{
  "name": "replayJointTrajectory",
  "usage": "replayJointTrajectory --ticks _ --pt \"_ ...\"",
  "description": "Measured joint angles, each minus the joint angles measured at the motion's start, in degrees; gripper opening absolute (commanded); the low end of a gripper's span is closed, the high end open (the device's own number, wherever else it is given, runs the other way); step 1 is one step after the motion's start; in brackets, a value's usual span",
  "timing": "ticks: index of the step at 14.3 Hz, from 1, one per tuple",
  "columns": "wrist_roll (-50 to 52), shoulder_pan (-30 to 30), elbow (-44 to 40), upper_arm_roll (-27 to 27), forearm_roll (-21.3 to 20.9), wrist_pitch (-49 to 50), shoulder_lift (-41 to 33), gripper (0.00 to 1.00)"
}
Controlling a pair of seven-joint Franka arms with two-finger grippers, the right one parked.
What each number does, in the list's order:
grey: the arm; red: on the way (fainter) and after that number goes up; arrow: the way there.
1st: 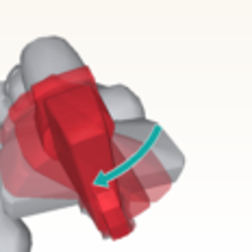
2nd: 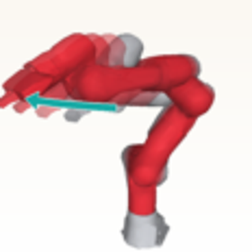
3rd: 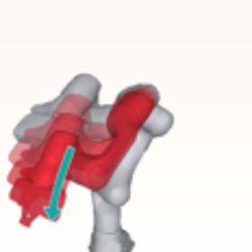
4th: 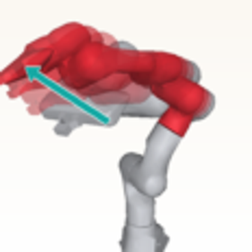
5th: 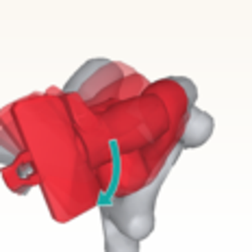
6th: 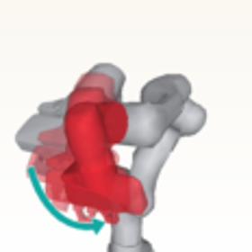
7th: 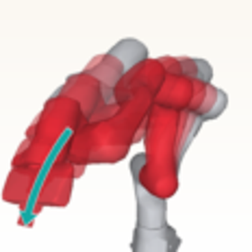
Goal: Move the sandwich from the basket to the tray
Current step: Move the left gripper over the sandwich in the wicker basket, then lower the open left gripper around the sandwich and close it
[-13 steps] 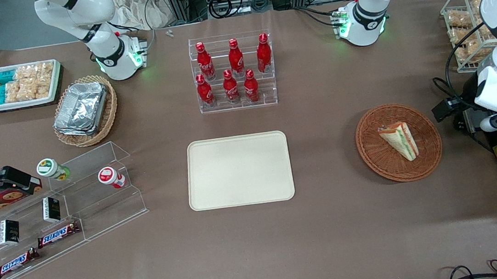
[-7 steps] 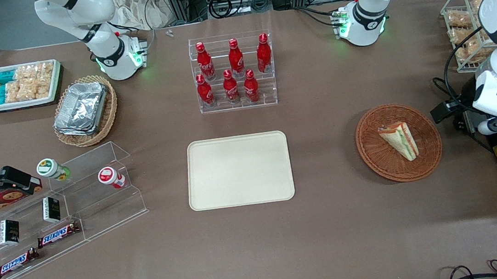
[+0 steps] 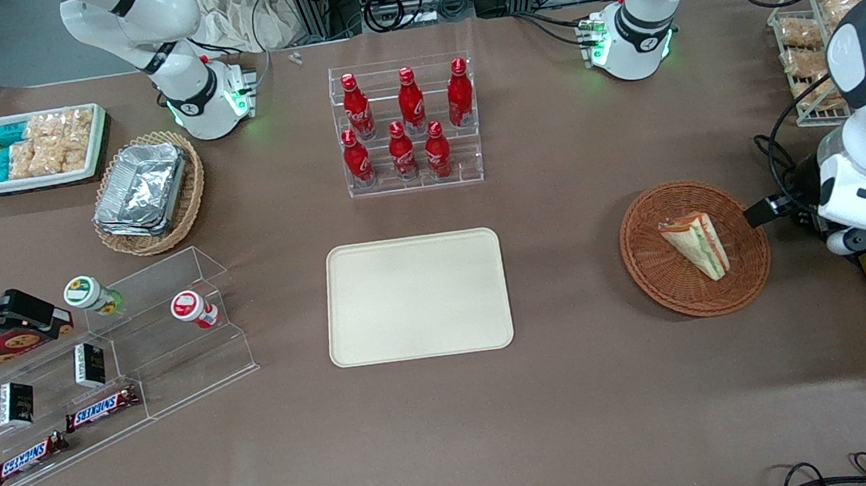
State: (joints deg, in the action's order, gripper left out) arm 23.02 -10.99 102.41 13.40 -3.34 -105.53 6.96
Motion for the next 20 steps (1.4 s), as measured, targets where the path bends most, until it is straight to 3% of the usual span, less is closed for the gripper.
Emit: replayJointTrajectory --ticks 6,12,20 --pt "10.59 0.14 8.75 0.23 -0.03 -11.07 -0.09 1.0" --pt "13.79 0.07 20.8 0.21 -0.02 -23.44 -1.41 1.0" --pt "16.68 -0.26 26.56 -0.07 0.0 -29.52 -1.49 1.0"
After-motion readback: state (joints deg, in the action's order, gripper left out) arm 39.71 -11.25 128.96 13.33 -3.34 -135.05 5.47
